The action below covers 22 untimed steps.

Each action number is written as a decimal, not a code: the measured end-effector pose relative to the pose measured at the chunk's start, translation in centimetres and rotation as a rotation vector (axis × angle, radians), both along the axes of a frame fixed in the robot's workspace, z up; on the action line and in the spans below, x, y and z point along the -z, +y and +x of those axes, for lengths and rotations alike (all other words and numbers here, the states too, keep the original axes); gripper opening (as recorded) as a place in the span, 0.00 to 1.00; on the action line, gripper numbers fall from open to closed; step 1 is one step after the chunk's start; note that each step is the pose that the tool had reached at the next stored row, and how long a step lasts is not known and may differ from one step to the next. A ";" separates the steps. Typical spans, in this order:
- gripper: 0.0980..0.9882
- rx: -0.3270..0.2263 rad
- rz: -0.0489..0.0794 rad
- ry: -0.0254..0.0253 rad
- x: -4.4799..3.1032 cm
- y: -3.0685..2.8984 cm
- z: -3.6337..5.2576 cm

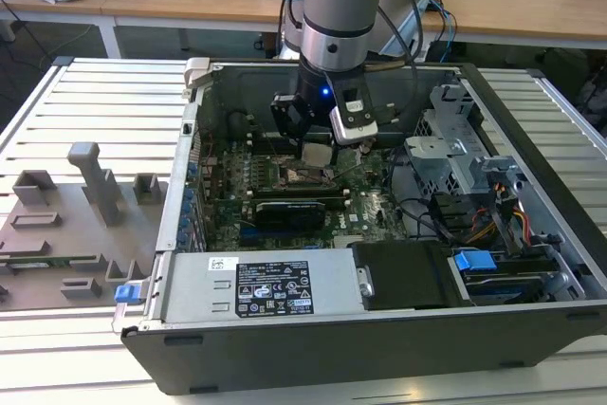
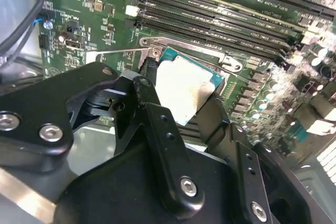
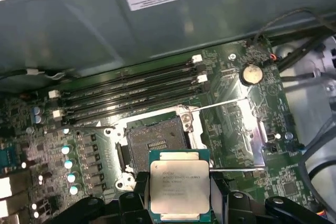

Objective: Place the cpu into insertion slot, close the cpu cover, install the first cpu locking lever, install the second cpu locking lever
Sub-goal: 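Place the cpu into insertion slot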

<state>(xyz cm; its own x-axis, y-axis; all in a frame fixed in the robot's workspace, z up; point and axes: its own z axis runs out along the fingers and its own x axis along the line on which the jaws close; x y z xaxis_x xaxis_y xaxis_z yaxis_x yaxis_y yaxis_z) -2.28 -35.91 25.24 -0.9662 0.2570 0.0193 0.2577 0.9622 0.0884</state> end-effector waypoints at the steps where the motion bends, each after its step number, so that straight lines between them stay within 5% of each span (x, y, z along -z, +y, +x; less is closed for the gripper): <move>1: 0.50 0.019 0.000 0.0000 0.00 0.00 0.00; 22: 0.50 0.351 0.000 0.0000 0.07 0.00 0.00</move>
